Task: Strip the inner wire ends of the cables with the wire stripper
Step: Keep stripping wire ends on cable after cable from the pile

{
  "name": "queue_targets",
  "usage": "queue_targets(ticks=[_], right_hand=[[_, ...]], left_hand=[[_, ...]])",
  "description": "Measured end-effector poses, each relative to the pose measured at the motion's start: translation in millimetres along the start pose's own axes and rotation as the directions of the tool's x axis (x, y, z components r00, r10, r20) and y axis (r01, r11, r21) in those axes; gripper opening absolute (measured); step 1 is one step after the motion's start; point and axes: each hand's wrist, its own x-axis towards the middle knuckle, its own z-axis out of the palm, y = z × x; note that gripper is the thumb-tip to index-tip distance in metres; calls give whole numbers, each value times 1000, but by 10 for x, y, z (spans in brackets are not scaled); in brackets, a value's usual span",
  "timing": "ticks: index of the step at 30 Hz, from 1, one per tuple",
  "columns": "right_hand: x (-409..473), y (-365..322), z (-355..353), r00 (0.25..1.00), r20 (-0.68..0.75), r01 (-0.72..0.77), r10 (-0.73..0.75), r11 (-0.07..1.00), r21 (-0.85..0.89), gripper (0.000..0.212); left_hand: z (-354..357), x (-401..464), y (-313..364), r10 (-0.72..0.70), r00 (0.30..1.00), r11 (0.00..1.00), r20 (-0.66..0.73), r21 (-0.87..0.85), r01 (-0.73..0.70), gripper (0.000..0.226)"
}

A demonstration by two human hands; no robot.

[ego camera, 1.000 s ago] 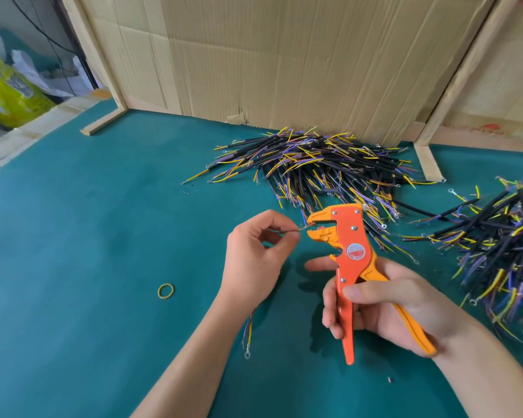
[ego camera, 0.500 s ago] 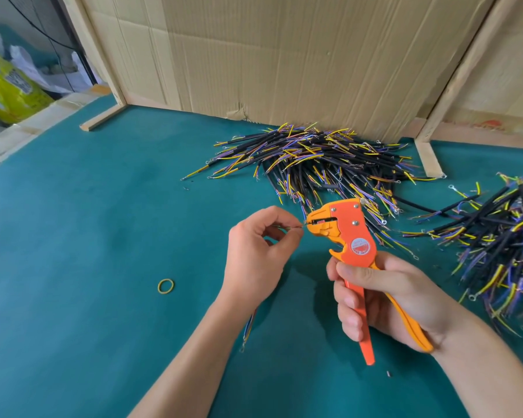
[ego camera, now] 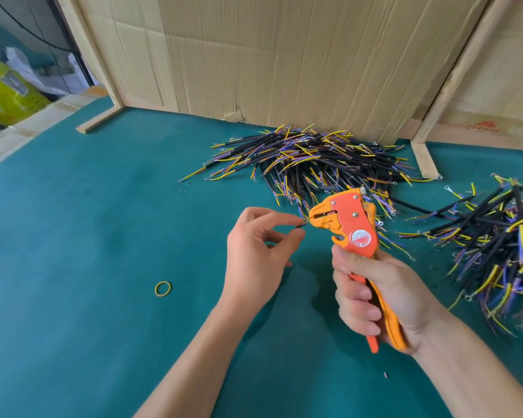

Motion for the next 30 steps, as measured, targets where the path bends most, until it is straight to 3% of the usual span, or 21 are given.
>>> queue_targets(ticks=[5, 10, 16, 25, 30], right_hand=[[-63, -50, -54, 987, 163, -8, -14, 991, 133, 38], [-63, -99, -139, 997, 60, 40, -52, 983, 177, 30], [-54, -65, -214, 985, 175, -32, 16, 995, 92, 61], [-51, -33, -160, 950, 300, -109, 84, 992, 66, 52], [-49, -28, -176, 948, 313, -93, 65, 993, 76, 57]], left_hand=[[21, 3, -49, -52, 999, 996, -8, -66, 52, 17], [-4, 27, -49, -113, 994, 965, 1, -239, 110, 9], [-3, 37, -31, -142, 988, 929, 65, -337, 156, 8], [-29, 24, 7, -151, 978, 910, 147, -367, 196, 8], [-40, 30, 8, -144, 975, 910, 171, -365, 198, 11]])
